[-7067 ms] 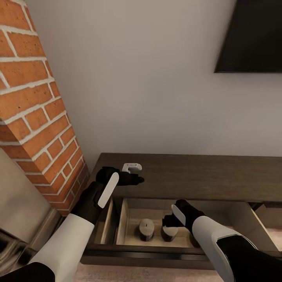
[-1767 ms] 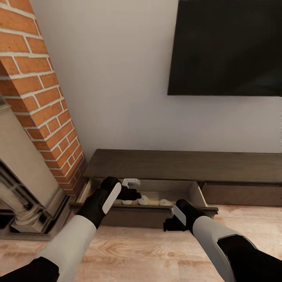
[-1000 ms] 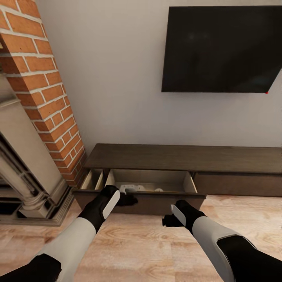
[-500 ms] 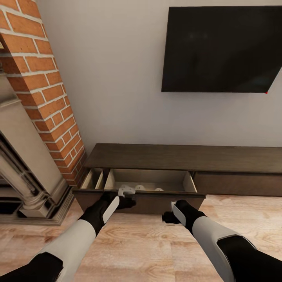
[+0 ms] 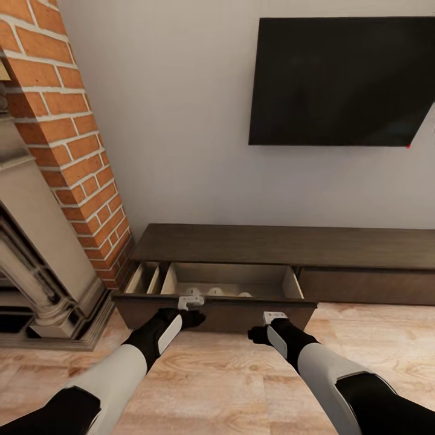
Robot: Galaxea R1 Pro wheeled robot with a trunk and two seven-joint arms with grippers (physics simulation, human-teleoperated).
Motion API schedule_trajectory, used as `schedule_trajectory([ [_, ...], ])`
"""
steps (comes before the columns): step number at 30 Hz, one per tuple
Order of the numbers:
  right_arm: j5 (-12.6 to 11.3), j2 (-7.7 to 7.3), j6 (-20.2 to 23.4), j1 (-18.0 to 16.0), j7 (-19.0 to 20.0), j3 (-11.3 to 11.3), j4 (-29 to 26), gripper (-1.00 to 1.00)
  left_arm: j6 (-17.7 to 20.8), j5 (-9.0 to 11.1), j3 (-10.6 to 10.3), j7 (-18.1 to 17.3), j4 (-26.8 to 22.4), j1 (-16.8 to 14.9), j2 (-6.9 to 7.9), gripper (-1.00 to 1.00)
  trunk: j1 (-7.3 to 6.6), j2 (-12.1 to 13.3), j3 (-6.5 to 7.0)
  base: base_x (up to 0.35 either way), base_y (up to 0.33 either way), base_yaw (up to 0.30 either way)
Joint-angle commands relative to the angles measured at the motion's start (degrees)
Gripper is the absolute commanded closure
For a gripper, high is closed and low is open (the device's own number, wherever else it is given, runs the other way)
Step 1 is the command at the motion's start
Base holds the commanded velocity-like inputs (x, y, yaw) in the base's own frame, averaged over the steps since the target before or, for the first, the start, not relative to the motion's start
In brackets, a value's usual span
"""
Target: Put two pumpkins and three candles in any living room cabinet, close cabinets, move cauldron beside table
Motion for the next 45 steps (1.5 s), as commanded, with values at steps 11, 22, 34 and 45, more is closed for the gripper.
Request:
schedule_trajectory([
  [11,0.8,0.03,-11.6,3.4,0.0,1.2,-0.1,-1.00,-17.2,0.6,-0.4,0.6,9.2,0.0,-0.04,-1.00,-0.01,0.0,0.95,0.000,0.000,0.000],
  [22,4.4,0.08,-19.0,5.0,0.0,2.6,-0.1,-1.00,-21.6,0.5,-0.4,0.9,12.3,-0.1,-0.11,-1.00,1.31,-2.4,0.88,0.000,0.000,0.000],
  [34,4.2,0.08,-27.6,6.1,-0.5,2.5,-0.2,-1.00,-25.1,-1.5,-0.3,1.1,12.1,-0.1,-0.15,-1.00,3.95,-7.2,-0.21,0.000,0.000,0.025],
  [45,4.0,0.08,-30.3,6.1,-0.6,2.4,-0.2,-1.00,-31.2,-1.5,-0.4,1.1,12.7,0.0,-0.13,-1.00,6.36,-11.7,-1.99,0.000,0.000,0.031],
])
